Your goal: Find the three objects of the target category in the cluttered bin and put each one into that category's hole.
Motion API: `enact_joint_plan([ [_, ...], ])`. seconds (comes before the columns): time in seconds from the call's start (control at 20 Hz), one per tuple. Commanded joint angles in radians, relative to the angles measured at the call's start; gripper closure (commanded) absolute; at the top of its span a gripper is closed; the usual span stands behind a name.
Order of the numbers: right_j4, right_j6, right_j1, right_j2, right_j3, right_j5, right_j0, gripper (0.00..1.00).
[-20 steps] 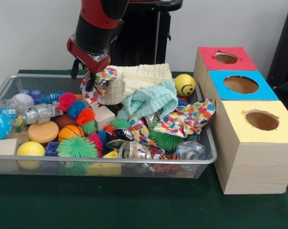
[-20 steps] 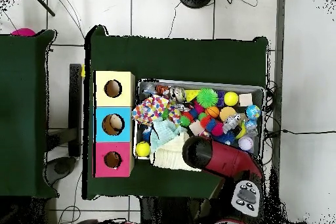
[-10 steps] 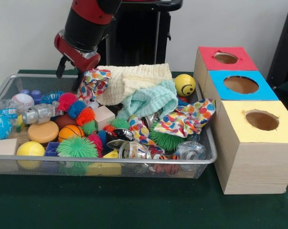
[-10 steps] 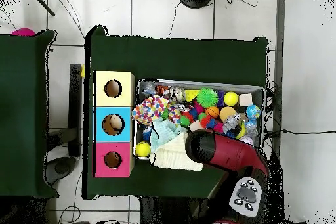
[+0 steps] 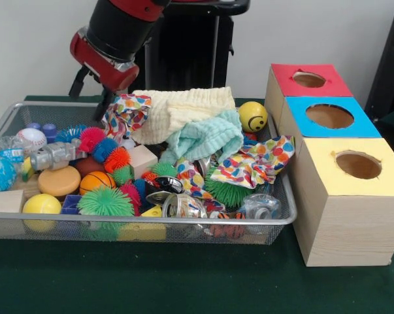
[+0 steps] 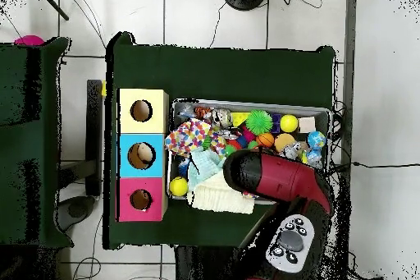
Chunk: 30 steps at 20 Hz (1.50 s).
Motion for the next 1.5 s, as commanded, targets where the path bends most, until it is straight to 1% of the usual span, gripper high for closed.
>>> enact_joint_plan([
  [0.05,0.122,0.199,-0.007,0.111,0.042,0.196,-0.024,0.0],
  [0.15,0.203,0.258,-0.018,0.152,0.109,0.209,-0.044,0.0],
  [0.3,0.306,0.305,-0.027,0.187,0.173,0.234,-0.056,0.0],
  [0.45,0.394,0.336,-0.034,0.195,0.224,0.231,-0.04,0.0],
  [0.5,0.415,0.335,-0.035,0.198,0.24,0.217,-0.035,0.0],
  [0.7,0.476,0.301,-0.027,0.215,0.278,0.153,-0.037,0.0],
  [0.85,0.505,0.295,-0.022,0.209,0.283,0.142,-0.024,0.0],
  [1.05,0.549,0.312,-0.017,0.202,0.287,0.146,0.003,0.0],
  [1.3,0.598,0.311,-0.009,0.211,0.302,0.126,0.023,0.0],
  [1.35,0.596,0.299,-0.003,0.208,0.301,0.107,0.025,0.0],
  [1.5,0.619,0.238,0.008,0.26,0.34,0.011,-0.014,0.0],
])
